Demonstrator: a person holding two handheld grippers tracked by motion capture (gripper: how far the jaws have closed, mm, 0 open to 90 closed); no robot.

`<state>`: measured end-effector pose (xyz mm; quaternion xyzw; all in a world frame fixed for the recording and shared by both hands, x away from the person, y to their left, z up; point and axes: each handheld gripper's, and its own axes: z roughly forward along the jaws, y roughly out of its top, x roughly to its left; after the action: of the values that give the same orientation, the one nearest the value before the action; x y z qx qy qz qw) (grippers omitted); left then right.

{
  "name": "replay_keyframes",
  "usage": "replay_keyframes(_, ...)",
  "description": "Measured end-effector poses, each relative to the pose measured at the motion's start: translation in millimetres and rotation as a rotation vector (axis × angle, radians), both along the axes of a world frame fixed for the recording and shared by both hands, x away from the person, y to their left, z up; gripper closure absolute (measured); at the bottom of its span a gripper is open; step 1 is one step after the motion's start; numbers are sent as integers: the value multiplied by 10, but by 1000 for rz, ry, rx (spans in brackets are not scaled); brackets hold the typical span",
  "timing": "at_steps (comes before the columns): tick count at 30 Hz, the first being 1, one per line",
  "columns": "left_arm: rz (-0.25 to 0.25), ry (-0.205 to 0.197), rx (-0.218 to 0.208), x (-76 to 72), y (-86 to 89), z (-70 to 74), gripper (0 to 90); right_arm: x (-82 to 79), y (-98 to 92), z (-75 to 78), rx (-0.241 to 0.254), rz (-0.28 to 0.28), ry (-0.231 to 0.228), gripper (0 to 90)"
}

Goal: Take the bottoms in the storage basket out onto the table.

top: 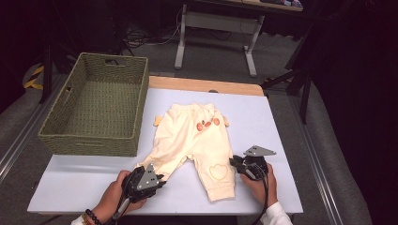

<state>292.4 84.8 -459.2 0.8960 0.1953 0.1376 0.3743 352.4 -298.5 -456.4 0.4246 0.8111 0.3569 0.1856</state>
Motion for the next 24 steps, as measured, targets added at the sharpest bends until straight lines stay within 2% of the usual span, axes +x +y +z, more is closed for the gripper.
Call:
replay_keyframes(2,-12,22,-47,5,17,24,771,-7,7,2,-9,5,-6,797)
replay_keyframes(3,-13,12,-68,-6,16,52,777,-20,23,15,-41,15,-22,850)
replay_keyframes(5,-7,10,-83,-17,15,75,777,-22,27,18,-49,19,-28,863)
replay_keyframes(6,-14,6,-116,-15,18,107,777,-25,33,21,-54,20,-33,882)
replay_keyframes(7,-19,-3,-170,-20,7,153,777,-25,35,28,-64,22,-40,889)
replay_keyframes(8,-19,-3,-170,-20,7,153,776,-25,35,28,-64,22,-40,889)
replay_keyframes(9,-26,-4,-197,-16,-11,177,776,-26,37,31,-62,22,-43,892)
replay_keyframes(11,-39,8,-217,-2,-70,207,767,-46,35,62,-92,3,-80,900)
replay_keyframes(13,-36,-4,-223,-9,-89,214,765,-51,32,71,-96,-3,-89,900)
replay_keyframes(14,-57,-3,-232,-12,-100,223,765,-56,24,83,-95,-8,-98,900)
replay_keyframes(15,-54,-13,-236,-25,-105,235,783,-58,11,95,-94,-12,-103,900)
replay_keyframes(17,-50,-33,-232,-30,-96,253,756,-56,-2,93,-88,-13,-100,900)
replay_keyframes(19,-34,-41,-222,-24,-74,260,722,-52,1,79,-80,-13,-95,856)
replay_keyframes(21,-28,-32,-213,0,-47,247,701,-55,24,68,-78,-7,-99,756)
replay_keyframes(22,-28,-32,-213,0,-47,247,679,-55,24,68,-78,-7,-99,756)
replay_keyframes(23,-24,-23,-188,12,-53,223,679,-55,30,66,-76,-11,-101,681)
replay_keyframes(24,-12,-13,-171,27,-65,193,633,-48,37,57,-66,-21,-99,587)
